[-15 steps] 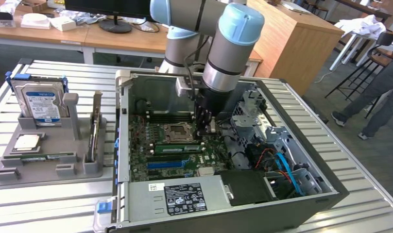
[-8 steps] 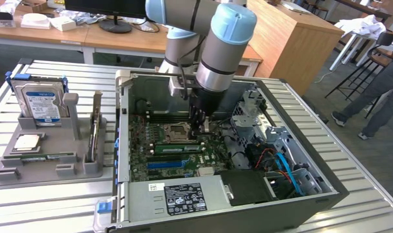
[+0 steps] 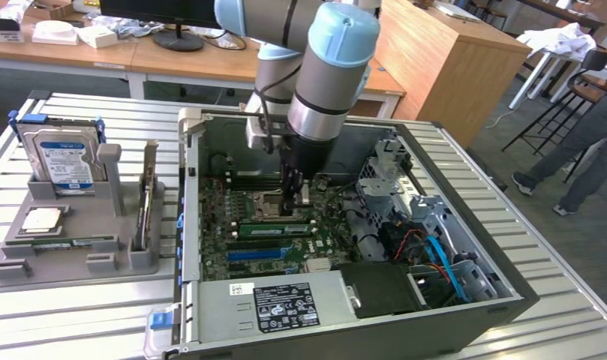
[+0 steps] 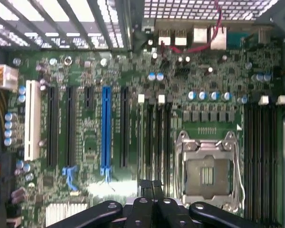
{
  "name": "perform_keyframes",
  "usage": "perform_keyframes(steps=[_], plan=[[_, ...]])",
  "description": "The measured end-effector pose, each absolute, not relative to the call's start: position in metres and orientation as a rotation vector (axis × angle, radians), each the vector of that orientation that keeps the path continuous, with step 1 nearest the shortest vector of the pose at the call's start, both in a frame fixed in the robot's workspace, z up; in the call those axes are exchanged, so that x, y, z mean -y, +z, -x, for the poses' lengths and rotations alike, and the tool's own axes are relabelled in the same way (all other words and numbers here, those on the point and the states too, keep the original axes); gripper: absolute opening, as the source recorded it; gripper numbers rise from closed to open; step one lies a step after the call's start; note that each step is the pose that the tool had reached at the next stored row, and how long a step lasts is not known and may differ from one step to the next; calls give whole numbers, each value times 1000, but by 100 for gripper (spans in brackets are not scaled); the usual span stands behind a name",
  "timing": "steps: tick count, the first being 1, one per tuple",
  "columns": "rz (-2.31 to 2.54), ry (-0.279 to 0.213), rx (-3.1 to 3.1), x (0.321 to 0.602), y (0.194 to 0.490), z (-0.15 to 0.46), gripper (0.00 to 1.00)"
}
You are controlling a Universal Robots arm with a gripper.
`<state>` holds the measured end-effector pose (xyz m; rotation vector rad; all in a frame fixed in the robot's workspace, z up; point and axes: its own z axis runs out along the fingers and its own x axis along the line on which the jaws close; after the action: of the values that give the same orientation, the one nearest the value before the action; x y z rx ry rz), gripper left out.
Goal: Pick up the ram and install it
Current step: 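Press down the ram until it locks into place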
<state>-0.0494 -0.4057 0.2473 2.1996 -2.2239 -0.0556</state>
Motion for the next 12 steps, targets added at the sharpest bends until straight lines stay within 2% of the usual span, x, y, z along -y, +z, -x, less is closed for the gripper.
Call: perform_keyframes(steps=[12], plan=[[-2185, -56, 2239, 403, 245, 77, 10]])
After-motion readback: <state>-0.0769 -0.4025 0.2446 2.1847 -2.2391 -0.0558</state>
